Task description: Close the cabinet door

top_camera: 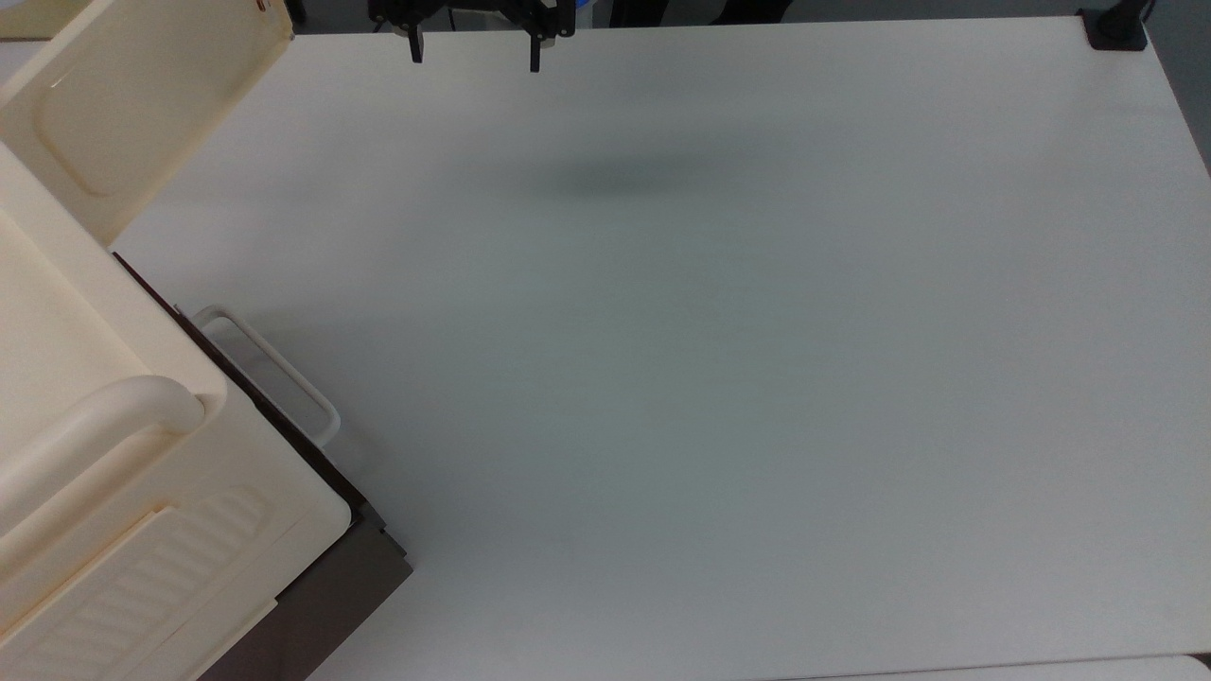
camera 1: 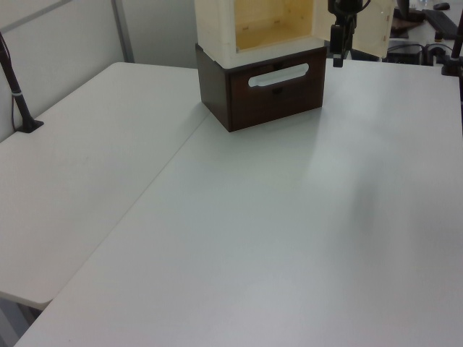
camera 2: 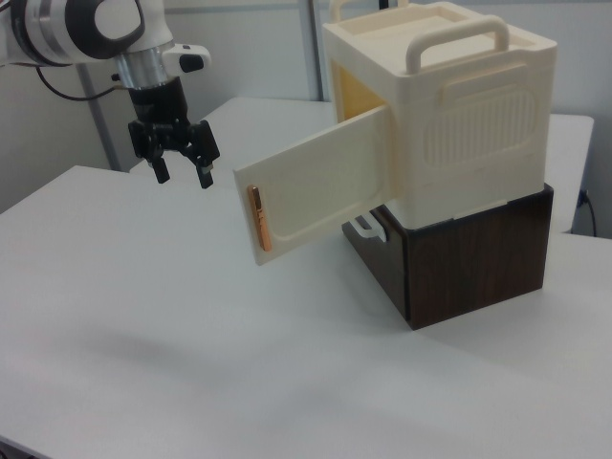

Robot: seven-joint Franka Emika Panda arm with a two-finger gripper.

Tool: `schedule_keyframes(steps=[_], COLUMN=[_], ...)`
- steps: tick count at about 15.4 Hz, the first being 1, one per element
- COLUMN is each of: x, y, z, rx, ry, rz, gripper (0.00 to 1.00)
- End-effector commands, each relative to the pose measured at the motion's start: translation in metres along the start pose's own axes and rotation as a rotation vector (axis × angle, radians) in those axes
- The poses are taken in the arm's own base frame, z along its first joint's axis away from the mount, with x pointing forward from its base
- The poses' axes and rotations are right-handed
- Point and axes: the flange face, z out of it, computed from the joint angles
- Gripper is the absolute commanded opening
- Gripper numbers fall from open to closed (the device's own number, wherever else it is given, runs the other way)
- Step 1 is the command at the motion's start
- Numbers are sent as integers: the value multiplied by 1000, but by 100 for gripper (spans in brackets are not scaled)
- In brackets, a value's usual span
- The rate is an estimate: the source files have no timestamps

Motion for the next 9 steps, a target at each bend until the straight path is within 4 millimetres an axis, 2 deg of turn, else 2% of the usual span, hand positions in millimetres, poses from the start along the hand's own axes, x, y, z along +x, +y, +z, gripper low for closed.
schedule_keyframes(steps=[1, 2, 3, 6, 8, 9], x=[-5, -5, -5, -6, -5, -5], y=[-3, -3, -3, -1, 1, 1], z=[-4, -4, -4, -5, -7, -14], rx=[-4, -4, -4, -2, 0, 2], ry=[6, 6, 4, 8, 13, 25], rz=[10, 10, 7, 1, 3, 5], gripper=[100, 100, 92, 45, 18, 7])
